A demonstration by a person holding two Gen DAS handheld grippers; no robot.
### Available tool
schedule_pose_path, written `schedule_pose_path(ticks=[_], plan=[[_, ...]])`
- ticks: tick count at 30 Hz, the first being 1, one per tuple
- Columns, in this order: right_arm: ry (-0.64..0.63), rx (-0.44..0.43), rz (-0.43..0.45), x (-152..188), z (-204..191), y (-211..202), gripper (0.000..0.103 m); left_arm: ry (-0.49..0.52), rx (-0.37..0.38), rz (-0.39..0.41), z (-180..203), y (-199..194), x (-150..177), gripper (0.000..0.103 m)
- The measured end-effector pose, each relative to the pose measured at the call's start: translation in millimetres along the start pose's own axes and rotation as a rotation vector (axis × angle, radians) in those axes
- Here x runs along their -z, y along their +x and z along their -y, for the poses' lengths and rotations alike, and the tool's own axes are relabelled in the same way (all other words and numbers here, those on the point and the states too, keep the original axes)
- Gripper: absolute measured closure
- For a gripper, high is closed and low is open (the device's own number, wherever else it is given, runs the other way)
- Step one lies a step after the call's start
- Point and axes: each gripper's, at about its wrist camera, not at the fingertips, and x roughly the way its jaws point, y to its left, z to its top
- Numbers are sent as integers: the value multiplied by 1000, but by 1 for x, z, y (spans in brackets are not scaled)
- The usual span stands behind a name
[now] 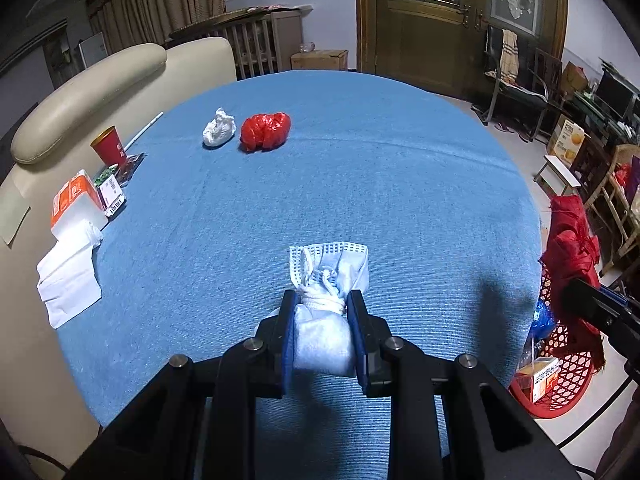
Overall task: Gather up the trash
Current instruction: 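Carry the red ribbon with the right gripper over the red basket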
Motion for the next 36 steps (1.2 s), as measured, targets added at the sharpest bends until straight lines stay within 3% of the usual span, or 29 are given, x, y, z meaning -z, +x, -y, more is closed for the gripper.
schedule_pose_path(ticks=[36], plan=[[90, 70, 78, 12, 62, -63, 67, 97, 19, 18, 44, -10, -8, 77]])
